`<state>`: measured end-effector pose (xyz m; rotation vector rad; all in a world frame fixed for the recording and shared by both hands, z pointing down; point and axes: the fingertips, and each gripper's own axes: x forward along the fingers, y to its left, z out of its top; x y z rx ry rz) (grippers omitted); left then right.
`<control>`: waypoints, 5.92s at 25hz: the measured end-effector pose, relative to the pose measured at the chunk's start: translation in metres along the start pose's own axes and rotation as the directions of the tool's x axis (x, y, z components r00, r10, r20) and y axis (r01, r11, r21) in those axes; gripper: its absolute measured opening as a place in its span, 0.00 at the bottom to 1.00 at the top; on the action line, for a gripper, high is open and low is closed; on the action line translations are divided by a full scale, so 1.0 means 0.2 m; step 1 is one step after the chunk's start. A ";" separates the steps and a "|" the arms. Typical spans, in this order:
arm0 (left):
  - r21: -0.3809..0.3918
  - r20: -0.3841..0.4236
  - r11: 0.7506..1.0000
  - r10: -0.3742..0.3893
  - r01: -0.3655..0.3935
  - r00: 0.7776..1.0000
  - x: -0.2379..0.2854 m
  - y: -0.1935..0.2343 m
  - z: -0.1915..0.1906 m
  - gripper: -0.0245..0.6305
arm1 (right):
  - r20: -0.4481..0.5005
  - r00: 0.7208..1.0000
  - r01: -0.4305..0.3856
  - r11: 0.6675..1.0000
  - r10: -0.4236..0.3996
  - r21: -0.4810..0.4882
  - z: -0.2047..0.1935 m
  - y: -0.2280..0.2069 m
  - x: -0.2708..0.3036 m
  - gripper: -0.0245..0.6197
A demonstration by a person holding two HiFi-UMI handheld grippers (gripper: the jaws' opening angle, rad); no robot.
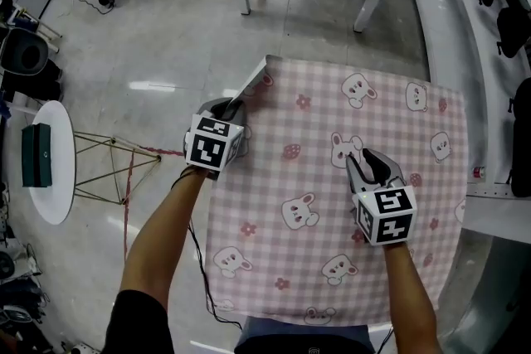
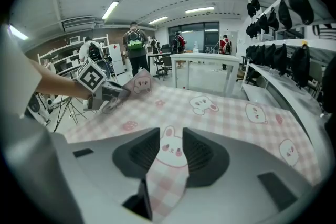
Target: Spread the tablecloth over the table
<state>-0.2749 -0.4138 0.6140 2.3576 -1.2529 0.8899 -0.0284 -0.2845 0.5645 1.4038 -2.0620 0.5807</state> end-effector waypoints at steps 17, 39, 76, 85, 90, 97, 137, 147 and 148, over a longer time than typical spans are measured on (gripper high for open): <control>-0.005 0.135 1.000 -0.001 0.001 0.991 -0.39 -0.21 0.33 0.37 | 0.094 0.995 0.025 0.999 -0.027 0.021 0.19 -0.01 -0.31 0.25; -0.004 0.274 0.994 -0.102 0.107 0.956 -0.77 -1.53 0.58 0.38 | 0.199 0.978 0.043 0.995 -0.059 0.087 -0.14 -0.54 -1.10 0.29; -0.094 0.205 0.967 -0.215 0.238 0.955 -0.30 -2.70 0.52 0.38 | -0.039 0.997 -0.035 0.875 0.062 0.483 -1.18 -1.39 -1.03 0.06; -0.097 0.199 0.967 -0.213 0.235 0.957 -0.32 -2.68 0.50 0.38 | -0.034 0.999 -0.013 0.894 0.032 0.448 -1.20 -1.38 -1.07 0.05; -0.090 0.202 0.967 -0.218 0.240 0.955 -0.35 -2.69 0.51 0.38 | -0.029 1.000 0.005 0.889 0.010 0.458 -1.21 -1.38 -1.11 0.06; -0.069 0.229 0.974 -0.196 0.216 0.953 -0.51 -2.67 0.58 0.38 | 0.038 0.996 0.060 0.918 -0.082 0.392 -1.01 -1.41 -1.29 0.17; -0.005 0.426 0.998 -0.052 0.059 0.903 -1.74 -1.90 0.77 0.05 | 0.440 0.897 0.035 0.999 -0.029 -0.006 0.18 -0.28 -2.13 0.04; -0.019 0.434 0.998 -0.039 0.052 0.900 -1.76 -1.90 0.77 0.05 | 0.440 0.898 0.021 0.999 -0.007 -0.026 0.18 -0.27 -2.14 0.04; -0.018 0.434 0.998 -0.040 0.053 0.900 -1.76 -1.90 0.77 0.05 | 0.440 0.898 0.019 0.999 -0.006 -0.026 0.17 -0.27 -2.14 0.04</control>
